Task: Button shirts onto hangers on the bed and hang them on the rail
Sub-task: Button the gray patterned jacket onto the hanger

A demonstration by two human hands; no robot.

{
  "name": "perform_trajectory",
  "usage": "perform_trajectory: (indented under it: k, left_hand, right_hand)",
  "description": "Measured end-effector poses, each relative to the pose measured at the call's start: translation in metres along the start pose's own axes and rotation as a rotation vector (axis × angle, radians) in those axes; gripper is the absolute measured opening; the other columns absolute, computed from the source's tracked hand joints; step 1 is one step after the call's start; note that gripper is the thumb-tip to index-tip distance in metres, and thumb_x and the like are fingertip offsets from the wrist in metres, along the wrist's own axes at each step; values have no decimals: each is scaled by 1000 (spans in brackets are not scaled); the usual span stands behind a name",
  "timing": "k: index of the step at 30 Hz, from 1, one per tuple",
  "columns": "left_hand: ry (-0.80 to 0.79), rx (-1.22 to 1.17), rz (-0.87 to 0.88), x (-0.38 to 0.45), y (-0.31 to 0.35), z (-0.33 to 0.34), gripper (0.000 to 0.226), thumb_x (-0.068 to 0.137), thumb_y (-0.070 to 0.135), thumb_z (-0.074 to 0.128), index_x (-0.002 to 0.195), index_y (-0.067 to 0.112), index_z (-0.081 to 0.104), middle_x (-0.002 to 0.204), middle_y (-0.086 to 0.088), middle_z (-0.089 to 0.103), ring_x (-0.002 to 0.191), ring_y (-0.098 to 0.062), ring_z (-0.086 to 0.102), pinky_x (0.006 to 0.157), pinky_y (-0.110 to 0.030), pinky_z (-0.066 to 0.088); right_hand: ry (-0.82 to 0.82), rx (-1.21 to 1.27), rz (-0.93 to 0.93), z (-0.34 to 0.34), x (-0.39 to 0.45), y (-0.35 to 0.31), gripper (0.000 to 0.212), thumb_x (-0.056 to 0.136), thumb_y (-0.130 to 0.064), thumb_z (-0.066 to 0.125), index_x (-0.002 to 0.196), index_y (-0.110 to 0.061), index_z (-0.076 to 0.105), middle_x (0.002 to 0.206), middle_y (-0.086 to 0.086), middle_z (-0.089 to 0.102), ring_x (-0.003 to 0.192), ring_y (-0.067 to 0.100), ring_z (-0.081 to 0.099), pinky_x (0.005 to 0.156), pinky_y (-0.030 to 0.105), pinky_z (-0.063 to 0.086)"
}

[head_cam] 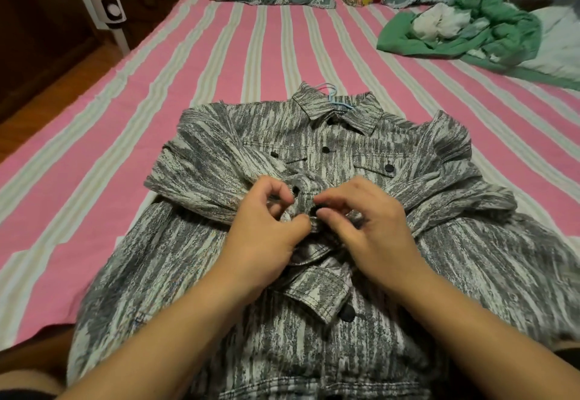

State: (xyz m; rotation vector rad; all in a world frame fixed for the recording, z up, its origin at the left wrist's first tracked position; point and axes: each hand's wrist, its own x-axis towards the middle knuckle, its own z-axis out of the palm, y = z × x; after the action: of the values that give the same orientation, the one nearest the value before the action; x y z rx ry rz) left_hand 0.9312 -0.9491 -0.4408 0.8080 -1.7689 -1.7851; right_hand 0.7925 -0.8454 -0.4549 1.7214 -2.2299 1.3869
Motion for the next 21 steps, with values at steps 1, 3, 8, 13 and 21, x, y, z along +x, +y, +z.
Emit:
perform_trajectory:
  k: [1, 3, 8, 13, 21]
  left_hand:
    - [-1, 32, 22, 0, -1, 1, 29, 88, -6, 67, 96, 14, 47, 75, -1, 55, 48, -12, 57, 48, -30, 51]
    - [-18, 115, 74, 0, -3, 1, 33, 86, -1, 71, 93, 22, 49, 79, -4, 57, 57, -16, 56, 51, -33, 48]
    - [-14, 39, 16, 1, -9, 5, 32, 86, 2, 74, 94, 23, 51, 77, -6, 56, 67, -21, 51, 63, -38, 43]
    - [-27, -182, -145, 13, -8, -4, 27, 89, -5, 68, 102, 14, 53, 68, -8, 60, 69, -24, 54, 63, -33, 42]
    - [-127, -13, -83, 11, -10, -11, 22, 90, -1, 70, 96, 14, 55, 68, -1, 58, 65, -17, 56, 63, -25, 48]
  right_hand:
    - [-15, 34, 62, -4, 4, -2, 6, 88, -20, 74, 93, -24, 73, 87, -14, 65, 83, 3, 61, 75, 15, 49]
    - [-77, 118, 238, -9, 14, -1, 10, 88, -22, 76, 83, -27, 69, 76, -10, 66, 71, 4, 61, 67, 21, 50]
    - [-124, 181, 368, -9, 22, 3, 8, 93, -21, 71, 86, -24, 67, 75, -5, 67, 62, 0, 61, 59, 17, 48]
    - [-193, 48, 138, -12, 3, 2, 25, 92, -21, 70, 116, -30, 72, 100, -17, 66, 93, 1, 63, 85, 20, 53]
    - [-189, -305, -318, -10, 1, 14, 31, 96, -26, 66, 117, -5, 72, 101, 3, 69, 82, 14, 65, 72, 27, 60]
